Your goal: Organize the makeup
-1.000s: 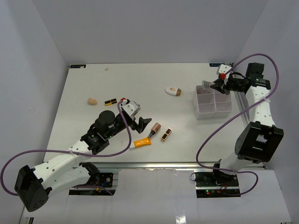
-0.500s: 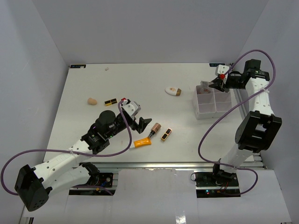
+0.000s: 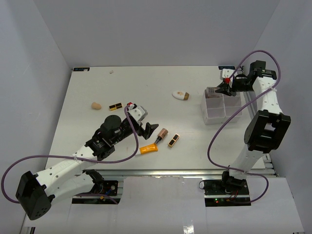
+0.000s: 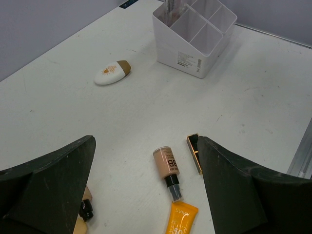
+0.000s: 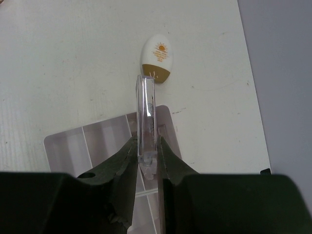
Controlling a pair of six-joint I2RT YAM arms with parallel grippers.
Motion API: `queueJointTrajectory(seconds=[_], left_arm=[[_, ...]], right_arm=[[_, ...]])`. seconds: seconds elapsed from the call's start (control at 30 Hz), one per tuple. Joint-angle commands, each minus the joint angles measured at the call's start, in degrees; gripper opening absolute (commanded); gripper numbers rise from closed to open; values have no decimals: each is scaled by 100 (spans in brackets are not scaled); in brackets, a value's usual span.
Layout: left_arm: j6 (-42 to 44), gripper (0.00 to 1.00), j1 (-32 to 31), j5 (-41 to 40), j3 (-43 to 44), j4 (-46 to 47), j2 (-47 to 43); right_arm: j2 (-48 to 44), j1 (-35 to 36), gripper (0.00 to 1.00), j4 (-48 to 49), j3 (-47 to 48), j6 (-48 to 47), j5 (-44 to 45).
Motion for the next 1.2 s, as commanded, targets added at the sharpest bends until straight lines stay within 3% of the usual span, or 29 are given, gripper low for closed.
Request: queueJointTrajectory(seconds=[0.0, 0.27, 0.63, 0.9, 1.17], left_arm=[[44, 97, -15, 31, 66, 6, -6], [67, 97, -7, 31, 66, 0, -17], [42, 97, -15, 57, 66, 0, -52], [-21, 97, -15, 75, 93, -27, -8], [-299, 98, 141, 55, 309, -283, 212]], right_arm=[[217, 97, 15, -84, 493, -104, 33], [334, 156, 23, -32, 526, -1, 151], [-60, 147, 62, 758, 77, 1050, 293], [-775, 237, 63, 1368, -199, 3068, -287], [-1846, 1556, 69, 2463, -1798, 4979, 512]])
